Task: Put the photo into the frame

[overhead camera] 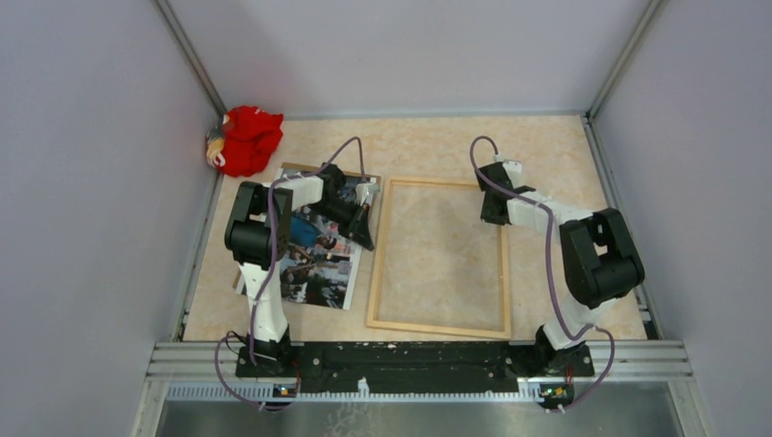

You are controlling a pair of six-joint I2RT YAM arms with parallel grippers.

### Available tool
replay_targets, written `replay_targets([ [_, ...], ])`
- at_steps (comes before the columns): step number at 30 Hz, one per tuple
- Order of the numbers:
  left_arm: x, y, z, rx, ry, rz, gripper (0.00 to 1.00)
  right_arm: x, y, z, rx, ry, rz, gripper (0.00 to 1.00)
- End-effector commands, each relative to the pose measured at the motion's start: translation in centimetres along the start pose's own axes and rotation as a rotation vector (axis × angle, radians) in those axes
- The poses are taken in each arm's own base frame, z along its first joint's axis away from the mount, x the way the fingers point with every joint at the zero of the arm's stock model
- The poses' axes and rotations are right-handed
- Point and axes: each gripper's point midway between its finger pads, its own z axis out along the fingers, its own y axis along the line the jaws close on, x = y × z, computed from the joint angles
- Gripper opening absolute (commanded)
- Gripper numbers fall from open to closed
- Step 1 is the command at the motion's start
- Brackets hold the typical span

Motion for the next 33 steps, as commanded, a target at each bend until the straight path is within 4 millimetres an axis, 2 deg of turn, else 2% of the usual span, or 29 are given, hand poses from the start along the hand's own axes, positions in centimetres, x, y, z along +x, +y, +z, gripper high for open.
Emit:
replay_targets([
  [1, 0.4, 2.7, 0.1, -0.090, 0.014, 0.057, 0.00, -0.7, -0.6, 1.1, 0.034, -0.024, 0.014, 0.00],
  [8, 0.5, 2.7, 0.0, -0.088, 0.011, 0.057, 0.00, 0.5, -0.7, 2.2, 0.046, 0.011, 0.008, 0.00],
  [12, 0.5, 2.7, 0.0, -0.088, 0.010, 0.058, 0.00, 0.5, -0.5, 2.2, 0.037, 0.014, 0.013, 0.00],
  [15, 0.6, 2.7, -0.1, -0.089, 0.012, 0.057, 0.00, -0.9, 0.1, 1.4, 0.006, -0.012, 0.016, 0.00],
  [21, 1.0, 2.9, 0.0, -0.089, 0.017, 0.051, 0.00, -7.0, 1.3, -1.9, -0.060, -0.141, 0.039, 0.00],
  [24, 1.0, 2.9, 0.0, -0.092, 0.014, 0.050, 0.00, -8.8, 1.3, -2.0, -0.063, -0.167, 0.042, 0.00],
  [26, 1.0, 2.9, 0.0, -0.092, 0.014, 0.050, 0.00, -9.3, 1.3, -1.6, -0.054, -0.166, 0.042, 0.00],
  [33, 0.9, 3.0, -0.1, -0.093, 0.012, 0.049, 0.00, -8.9, 1.1, 0.9, -0.030, -0.130, 0.040, 0.00],
])
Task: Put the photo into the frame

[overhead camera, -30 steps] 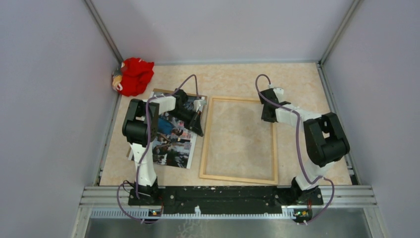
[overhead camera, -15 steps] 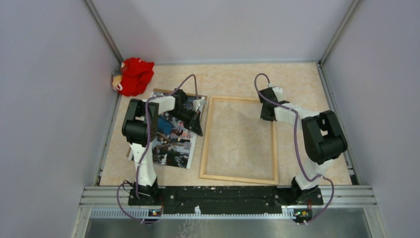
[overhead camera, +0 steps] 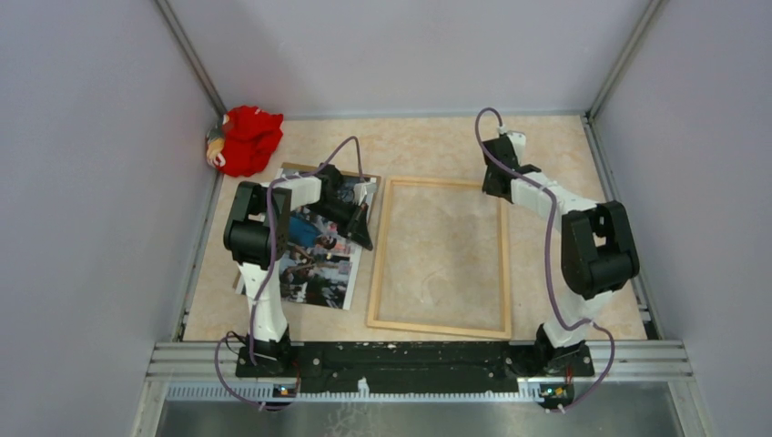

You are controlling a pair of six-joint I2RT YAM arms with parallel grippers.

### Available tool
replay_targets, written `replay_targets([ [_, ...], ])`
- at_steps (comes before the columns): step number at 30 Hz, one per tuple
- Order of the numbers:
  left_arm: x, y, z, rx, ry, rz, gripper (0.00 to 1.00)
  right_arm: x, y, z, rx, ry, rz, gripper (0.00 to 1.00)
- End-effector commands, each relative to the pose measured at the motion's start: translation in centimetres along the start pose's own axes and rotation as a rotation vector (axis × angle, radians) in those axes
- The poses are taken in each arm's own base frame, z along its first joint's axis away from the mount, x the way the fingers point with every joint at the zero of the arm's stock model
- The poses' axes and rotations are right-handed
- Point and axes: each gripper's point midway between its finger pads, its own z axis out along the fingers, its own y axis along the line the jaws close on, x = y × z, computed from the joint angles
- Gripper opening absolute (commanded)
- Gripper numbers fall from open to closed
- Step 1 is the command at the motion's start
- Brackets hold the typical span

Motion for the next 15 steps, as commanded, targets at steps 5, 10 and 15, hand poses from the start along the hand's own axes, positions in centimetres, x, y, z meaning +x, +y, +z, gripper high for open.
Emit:
replay_targets([
  [5, 0.8, 2.8, 0.0, -0.101, 0.025, 0.056, 0.00, 0.0, -0.2, 2.6, 0.019, 0.030, -0.010, 0.00],
  [10, 0.7, 2.7, -0.1, -0.099, 0.020, 0.056, 0.00, 1.7, -0.7, 4.1, 0.049, 0.076, -0.022, 0.00],
  [15, 0.3, 2.4, -0.5, -0.103, 0.012, 0.062, 0.00, 1.6, -0.1, 4.4, 0.028, 0.080, -0.014, 0.00],
])
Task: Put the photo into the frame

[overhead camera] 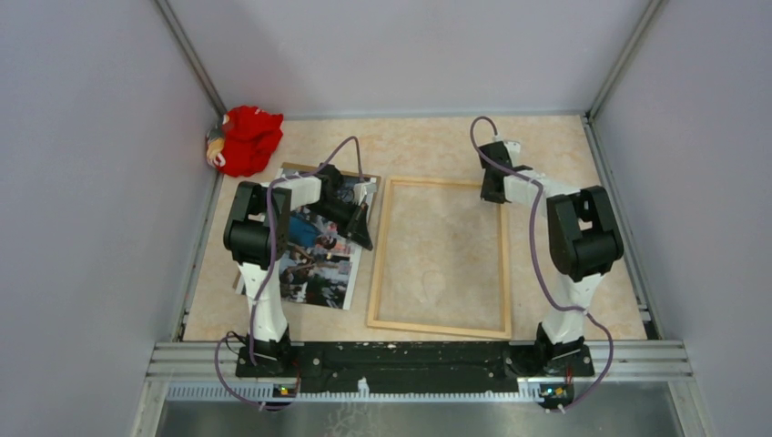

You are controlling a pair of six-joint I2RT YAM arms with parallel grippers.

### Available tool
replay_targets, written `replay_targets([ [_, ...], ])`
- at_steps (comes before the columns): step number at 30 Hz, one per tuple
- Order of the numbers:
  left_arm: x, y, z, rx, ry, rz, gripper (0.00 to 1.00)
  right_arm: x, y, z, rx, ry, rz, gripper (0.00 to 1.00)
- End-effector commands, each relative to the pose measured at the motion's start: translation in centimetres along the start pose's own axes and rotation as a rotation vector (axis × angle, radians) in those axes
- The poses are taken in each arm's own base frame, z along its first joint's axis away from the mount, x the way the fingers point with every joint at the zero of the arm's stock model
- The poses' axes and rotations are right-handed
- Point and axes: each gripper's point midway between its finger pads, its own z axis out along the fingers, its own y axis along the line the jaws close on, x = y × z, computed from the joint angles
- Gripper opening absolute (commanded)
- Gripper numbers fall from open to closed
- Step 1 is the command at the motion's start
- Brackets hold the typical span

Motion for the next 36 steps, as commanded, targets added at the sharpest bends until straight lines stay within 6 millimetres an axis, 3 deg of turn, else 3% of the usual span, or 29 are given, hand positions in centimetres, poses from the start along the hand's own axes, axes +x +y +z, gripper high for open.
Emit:
replay_targets([
  [1, 0.3, 2.3, -0.5, -0.103, 0.011, 0.064, 0.00, -2.5, 0.5, -0.5, -0.029, -0.041, 0.029, 0.00],
  [5, -0.2, 2.1, -1.1, -0.110, 0.000, 0.070, 0.00, -5.6, 1.6, -3.0, -0.095, -0.114, 0.044, 0.02],
  [8, -0.9, 1.9, -1.9, -0.120, -0.017, 0.074, 0.00, -7.0, 3.7, -4.9, -0.165, -0.155, 0.039, 0.04],
  [17, -1.7, 1.8, -2.8, -0.147, -0.036, 0.075, 0.00, -4.4, 14.7, -7.5, -0.430, -0.123, -0.044, 0.06],
  [20, -1.8, 1.8, -2.9, -0.152, -0.038, 0.075, 0.00, -3.4, 17.4, -7.5, -0.477, -0.092, -0.062, 0.06],
  [29, -2.2, 1.7, -3.6, -0.155, -0.053, 0.074, 0.00, 0.4, 19.1, -3.9, -0.470, 0.034, -0.089, 0.05],
  [36, -2.3, 1.7, -3.8, -0.157, -0.057, 0.077, 0.00, 1.3, 19.4, -3.4, -0.480, 0.060, -0.083, 0.05],
])
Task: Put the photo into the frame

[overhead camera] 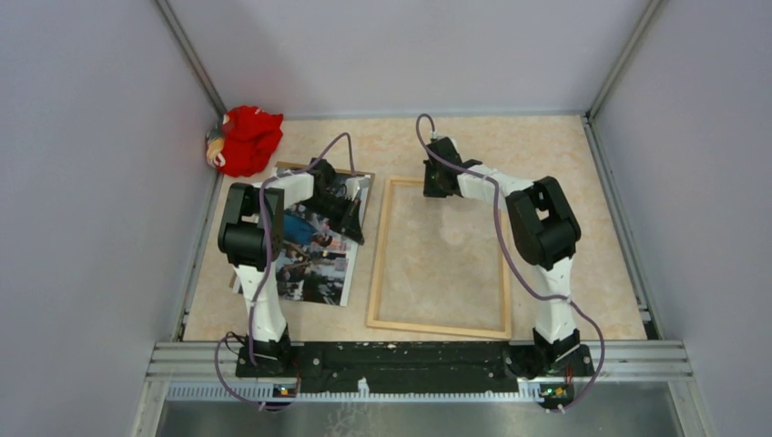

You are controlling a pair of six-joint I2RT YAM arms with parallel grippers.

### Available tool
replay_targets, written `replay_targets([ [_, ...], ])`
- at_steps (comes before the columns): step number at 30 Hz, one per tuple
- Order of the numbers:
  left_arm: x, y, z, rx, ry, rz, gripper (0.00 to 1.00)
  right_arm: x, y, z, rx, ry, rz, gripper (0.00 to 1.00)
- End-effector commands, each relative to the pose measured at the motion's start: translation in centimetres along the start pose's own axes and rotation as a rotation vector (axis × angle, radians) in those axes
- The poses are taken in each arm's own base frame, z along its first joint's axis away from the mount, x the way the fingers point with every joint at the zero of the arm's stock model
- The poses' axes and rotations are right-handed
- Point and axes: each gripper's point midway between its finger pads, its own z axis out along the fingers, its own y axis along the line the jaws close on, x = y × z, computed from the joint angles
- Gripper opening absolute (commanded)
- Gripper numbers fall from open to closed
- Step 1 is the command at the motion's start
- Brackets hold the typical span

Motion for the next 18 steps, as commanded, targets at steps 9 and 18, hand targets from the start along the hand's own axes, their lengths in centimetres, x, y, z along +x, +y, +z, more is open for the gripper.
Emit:
replay_targets([
  [9, -3.1, -0.8, -3.2, -0.046, -0.075, 0.085, 0.00, -5.0, 3.5, -2.5, -0.100, -0.097, 0.020, 0.05],
  [18, -6.1, 0.3, -10.1, -0.160, -0.166, 0.089, 0.04, -6.4, 10.3, -7.0, -0.295, -0.129, 0.052, 0.46],
])
